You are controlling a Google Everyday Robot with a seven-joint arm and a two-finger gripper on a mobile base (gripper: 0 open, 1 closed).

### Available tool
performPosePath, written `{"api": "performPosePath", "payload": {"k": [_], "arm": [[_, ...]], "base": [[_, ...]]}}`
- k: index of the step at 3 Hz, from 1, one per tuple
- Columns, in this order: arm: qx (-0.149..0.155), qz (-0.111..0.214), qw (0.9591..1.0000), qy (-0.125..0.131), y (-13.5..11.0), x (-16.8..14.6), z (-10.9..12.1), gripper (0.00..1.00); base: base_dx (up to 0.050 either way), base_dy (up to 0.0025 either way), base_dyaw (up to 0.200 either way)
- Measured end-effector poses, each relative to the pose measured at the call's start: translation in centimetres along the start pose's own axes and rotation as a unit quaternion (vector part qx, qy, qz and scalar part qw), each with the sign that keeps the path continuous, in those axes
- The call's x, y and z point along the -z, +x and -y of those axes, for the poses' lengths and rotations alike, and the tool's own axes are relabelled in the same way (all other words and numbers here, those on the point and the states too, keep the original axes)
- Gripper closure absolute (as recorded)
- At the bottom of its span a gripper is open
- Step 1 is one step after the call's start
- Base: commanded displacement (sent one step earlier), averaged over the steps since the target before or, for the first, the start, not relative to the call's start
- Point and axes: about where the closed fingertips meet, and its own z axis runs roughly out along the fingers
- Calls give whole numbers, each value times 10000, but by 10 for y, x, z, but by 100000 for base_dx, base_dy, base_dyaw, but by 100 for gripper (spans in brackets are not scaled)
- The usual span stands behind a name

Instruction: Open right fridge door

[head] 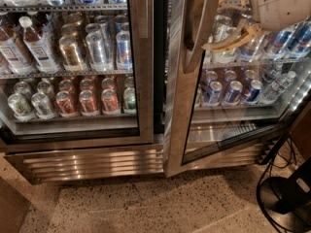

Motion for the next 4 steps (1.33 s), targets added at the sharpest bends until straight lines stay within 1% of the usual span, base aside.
{"api": "performPosePath", "payload": {"k": [1, 2, 3, 4], "arm": [[0, 0, 10000, 0, -4, 2, -2, 100], [-67, -61, 10000, 25, -13, 11, -12, 100], [-67, -61, 10000, 25, -18, 14, -15, 100], [-185, -188, 9996, 120, -29, 21, -24, 81]], "base": [[0, 0, 0], [0, 0, 0], [0, 0, 0], [0, 0, 0]]}}
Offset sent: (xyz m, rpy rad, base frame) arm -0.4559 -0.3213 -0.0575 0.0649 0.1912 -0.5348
